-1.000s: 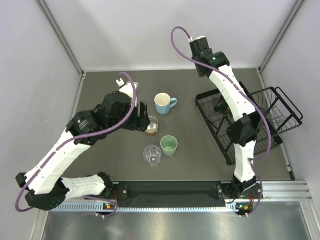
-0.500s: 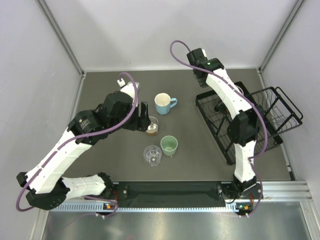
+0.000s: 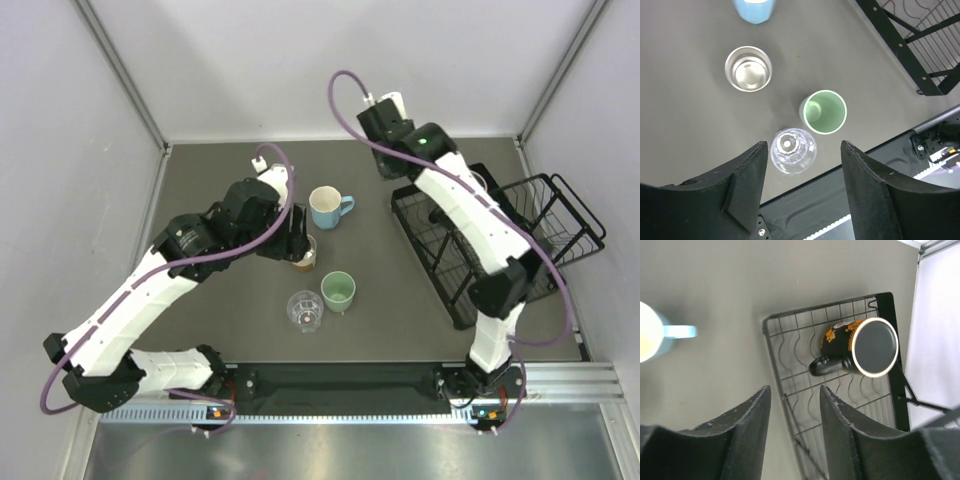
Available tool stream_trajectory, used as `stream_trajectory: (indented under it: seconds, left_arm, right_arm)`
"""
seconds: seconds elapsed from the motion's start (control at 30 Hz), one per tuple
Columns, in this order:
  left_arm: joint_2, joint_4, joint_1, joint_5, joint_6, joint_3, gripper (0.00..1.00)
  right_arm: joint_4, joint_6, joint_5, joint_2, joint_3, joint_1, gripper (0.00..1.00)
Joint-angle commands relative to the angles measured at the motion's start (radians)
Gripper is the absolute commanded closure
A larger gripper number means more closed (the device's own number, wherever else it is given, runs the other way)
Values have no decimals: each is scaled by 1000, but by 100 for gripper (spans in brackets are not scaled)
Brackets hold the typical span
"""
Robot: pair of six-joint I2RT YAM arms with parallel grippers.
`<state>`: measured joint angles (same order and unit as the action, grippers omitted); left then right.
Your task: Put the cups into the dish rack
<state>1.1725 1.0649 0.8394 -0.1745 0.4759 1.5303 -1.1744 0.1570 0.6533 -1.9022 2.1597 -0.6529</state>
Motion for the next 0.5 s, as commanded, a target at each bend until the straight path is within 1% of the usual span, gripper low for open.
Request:
stream_trajectory:
  seconds: [0.0, 0.03, 0.1, 0.13, 0.23, 0.37, 0.47]
  left_arm:
    - [21, -89, -2, 43, 12, 4, 35]
    - [29, -91, -2, 35, 30, 4, 36]
    - [58, -92, -2, -2, 39, 14, 35]
    - [71, -89, -5, -20, 50, 22, 34]
    - [147, -60, -20, -80, 91, 86, 33]
    - [286, -31, -74, -68, 184, 203, 34]
    - [357, -57, -114, 6, 271, 225, 38]
  right_arm:
    - [-50, 105, -43, 173, -12, -4, 55]
    - [-54, 113, -84, 193, -21, -7, 52]
    - [-71, 134, -118, 250, -43, -25, 47]
    - [-76, 142, -170, 267, -46, -30, 45]
    - [-102, 173, -248, 333, -61, -37, 43]
    - [-85, 173, -302, 445, -104, -37, 41]
    - [-73, 144, -316, 509, -136, -37, 39]
